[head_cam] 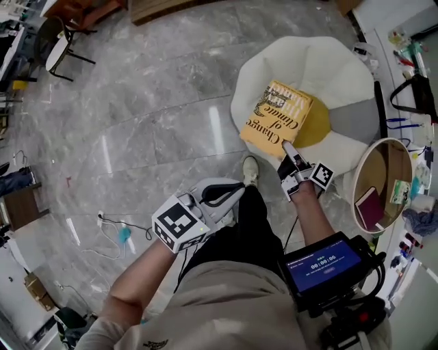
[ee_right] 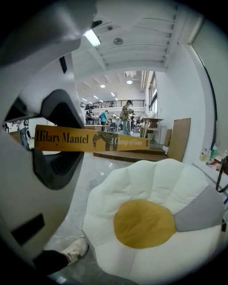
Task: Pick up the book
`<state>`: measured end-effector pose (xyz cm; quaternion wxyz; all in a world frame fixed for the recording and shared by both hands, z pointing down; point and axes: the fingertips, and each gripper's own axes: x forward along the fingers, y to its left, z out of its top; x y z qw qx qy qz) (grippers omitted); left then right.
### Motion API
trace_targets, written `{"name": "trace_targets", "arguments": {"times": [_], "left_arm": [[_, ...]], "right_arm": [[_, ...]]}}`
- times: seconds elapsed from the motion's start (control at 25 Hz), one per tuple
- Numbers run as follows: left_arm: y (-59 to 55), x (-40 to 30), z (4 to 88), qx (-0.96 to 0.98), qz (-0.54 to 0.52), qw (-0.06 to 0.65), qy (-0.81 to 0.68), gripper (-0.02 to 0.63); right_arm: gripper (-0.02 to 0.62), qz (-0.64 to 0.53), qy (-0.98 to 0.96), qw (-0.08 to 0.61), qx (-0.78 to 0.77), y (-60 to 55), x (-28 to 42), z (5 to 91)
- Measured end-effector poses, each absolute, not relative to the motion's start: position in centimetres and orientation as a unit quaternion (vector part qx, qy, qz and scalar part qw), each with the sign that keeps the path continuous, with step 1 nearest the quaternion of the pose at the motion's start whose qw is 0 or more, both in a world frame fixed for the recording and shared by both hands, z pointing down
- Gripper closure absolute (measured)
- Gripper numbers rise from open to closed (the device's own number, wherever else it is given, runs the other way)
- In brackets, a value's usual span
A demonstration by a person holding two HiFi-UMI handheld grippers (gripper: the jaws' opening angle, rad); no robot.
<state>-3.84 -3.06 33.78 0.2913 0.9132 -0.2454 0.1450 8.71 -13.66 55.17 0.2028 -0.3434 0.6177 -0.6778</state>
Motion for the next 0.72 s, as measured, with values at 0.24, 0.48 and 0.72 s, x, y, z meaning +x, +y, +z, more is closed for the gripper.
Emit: {"name": "trace_targets", "arguments": {"times": [0.24, 0.48, 0.72], "left_arm": [[1.2, -5.8, 29.4, 0.921, 0.125, 0.275, -0.248, 0.598], [5.0, -7.4, 26.4, 0.925, 0.106, 0.263, -0.251, 0.598], [7.9, -7.9, 24.6, 0.932, 0.094, 0.243, -0.252, 0.598]], "right_arm": [[0.446, -0.665, 0.64, 0.217, -0.317, -9.4, 6.6, 46.3], [0.446, -0.642, 0.666, 0.229, -0.301, -5.4, 6.0, 38.9], [0.446, -0.623, 0.688, 0.241, -0.285, -1.2, 5.9, 33.5]]}}
